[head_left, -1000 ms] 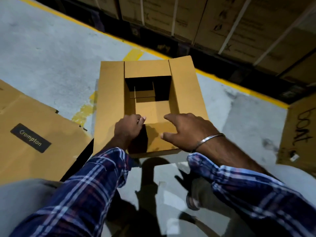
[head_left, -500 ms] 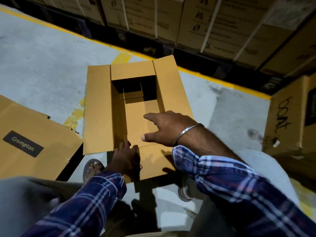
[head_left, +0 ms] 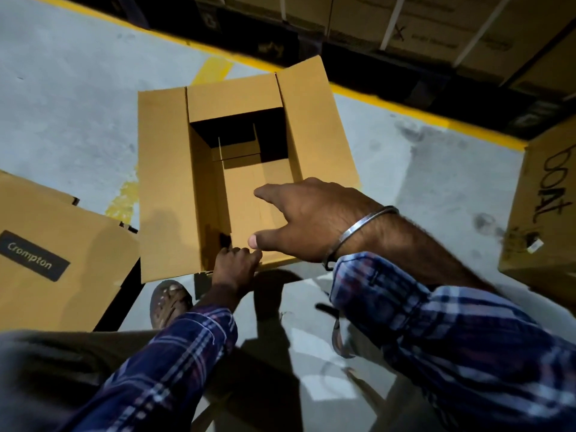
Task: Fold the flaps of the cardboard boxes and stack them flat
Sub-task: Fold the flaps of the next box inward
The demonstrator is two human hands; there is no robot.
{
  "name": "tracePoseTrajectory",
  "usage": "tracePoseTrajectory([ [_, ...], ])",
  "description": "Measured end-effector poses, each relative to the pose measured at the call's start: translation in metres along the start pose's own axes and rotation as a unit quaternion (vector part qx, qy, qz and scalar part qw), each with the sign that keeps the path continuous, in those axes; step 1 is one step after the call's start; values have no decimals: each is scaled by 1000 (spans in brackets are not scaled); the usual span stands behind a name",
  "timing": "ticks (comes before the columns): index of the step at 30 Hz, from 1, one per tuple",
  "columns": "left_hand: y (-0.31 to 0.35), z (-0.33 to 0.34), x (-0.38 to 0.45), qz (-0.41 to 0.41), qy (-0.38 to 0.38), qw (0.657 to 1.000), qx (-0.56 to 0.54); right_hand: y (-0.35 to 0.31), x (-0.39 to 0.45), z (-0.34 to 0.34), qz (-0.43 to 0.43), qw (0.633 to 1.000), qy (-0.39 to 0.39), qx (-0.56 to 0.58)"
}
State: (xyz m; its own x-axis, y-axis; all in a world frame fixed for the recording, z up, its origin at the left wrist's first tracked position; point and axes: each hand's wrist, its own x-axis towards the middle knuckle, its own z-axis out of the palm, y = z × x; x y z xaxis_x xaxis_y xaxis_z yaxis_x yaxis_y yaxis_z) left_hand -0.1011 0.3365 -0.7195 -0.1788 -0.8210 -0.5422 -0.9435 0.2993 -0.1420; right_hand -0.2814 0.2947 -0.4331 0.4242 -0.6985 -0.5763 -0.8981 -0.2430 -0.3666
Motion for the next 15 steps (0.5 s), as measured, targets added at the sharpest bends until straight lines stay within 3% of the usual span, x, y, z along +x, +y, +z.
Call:
tracePoseTrajectory([
  [5, -1, 11, -4, -4, 8, 999, -50, -5, 4, -2, -11, 1000, -8, -2],
  [15, 34, 13, -34, 29, -23, 999, -21, -8, 5, 6, 11, 1000, -2, 5],
])
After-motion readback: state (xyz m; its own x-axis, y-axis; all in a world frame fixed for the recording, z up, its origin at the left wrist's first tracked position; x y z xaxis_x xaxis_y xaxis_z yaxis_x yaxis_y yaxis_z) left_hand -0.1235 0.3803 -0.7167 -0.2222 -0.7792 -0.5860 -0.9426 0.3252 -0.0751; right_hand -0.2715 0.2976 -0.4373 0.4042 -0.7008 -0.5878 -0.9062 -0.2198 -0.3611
